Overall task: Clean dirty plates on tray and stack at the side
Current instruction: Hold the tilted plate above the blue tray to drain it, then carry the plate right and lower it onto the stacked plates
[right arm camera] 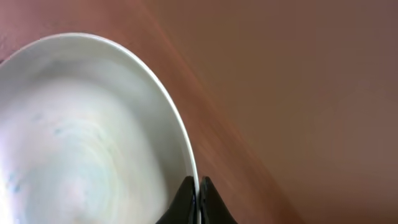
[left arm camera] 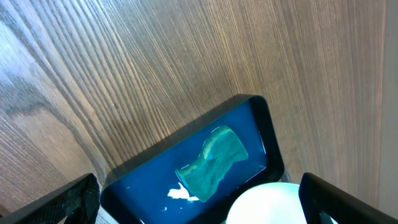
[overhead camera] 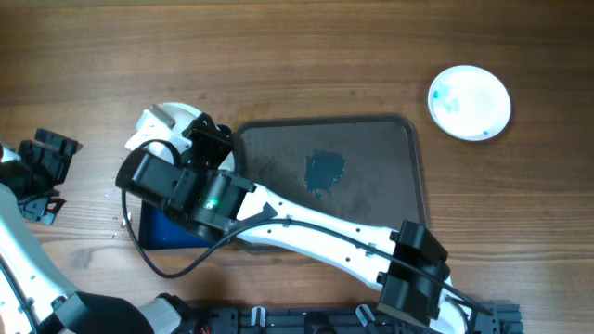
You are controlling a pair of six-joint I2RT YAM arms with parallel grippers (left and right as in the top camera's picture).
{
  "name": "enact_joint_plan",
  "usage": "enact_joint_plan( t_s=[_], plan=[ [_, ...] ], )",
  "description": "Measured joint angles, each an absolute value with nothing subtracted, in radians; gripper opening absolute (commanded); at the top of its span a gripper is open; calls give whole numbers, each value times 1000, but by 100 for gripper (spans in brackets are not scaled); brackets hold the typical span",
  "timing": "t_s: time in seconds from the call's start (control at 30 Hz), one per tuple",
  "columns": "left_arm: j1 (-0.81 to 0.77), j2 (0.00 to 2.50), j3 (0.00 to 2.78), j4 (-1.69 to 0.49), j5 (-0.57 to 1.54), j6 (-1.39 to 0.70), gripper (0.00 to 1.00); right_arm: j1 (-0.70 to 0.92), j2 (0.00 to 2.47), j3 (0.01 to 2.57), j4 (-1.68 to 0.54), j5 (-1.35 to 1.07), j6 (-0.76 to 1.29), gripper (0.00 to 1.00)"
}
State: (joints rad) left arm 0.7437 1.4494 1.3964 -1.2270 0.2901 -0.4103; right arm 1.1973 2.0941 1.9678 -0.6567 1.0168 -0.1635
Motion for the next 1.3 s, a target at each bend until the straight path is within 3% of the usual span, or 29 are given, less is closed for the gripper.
enact_joint_plan(
  t_s=[0.07, 0.17, 0.47, 0.53, 0.63, 0.7, 0.83, 0.9, 1.0, 1.07, 1.3],
  plan=[
    [744, 1449, 1396, -1227, 290, -410, 100, 1193, 2093, 1968, -652, 1116, -125, 4],
    [744, 1449, 1396, -1227, 290, -410, 100, 1183, 2088, 1970, -736, 990, -184, 4],
    [744, 1449, 1397, -1227, 290, -410, 100, 1186, 2079, 1969, -702, 1079, -96, 4],
    [744, 1449, 1398, -1227, 290, -410, 100, 1180, 2071, 1970, -745, 953, -119, 4],
    [744, 1449, 1398, -1227, 290, -410, 100, 1179, 2070, 1970, -747, 971, -49, 4],
    [744, 1449, 1398, -1227, 290, -410, 100, 1168, 2067, 1971, -791, 807, -107, 4],
    [744, 1449, 1398, -1227, 289, -410, 100, 1168, 2068, 1968, -806, 941, 86, 5],
    [744, 1449, 1399, -1228, 290, -410, 100, 1156, 2068, 1968, -807, 830, 15, 4],
    [744, 1449, 1400, -1226, 290, -410, 100, 1155, 2068, 1968, -832, 987, 136, 4],
    [744, 1449, 1400, -1227, 290, -410, 100, 1144, 2068, 1969, -846, 884, -4, 4],
    [744, 1449, 1401, -1227, 290, -410, 100, 1133, 2067, 1967, -827, 847, -15, 4]
  ],
)
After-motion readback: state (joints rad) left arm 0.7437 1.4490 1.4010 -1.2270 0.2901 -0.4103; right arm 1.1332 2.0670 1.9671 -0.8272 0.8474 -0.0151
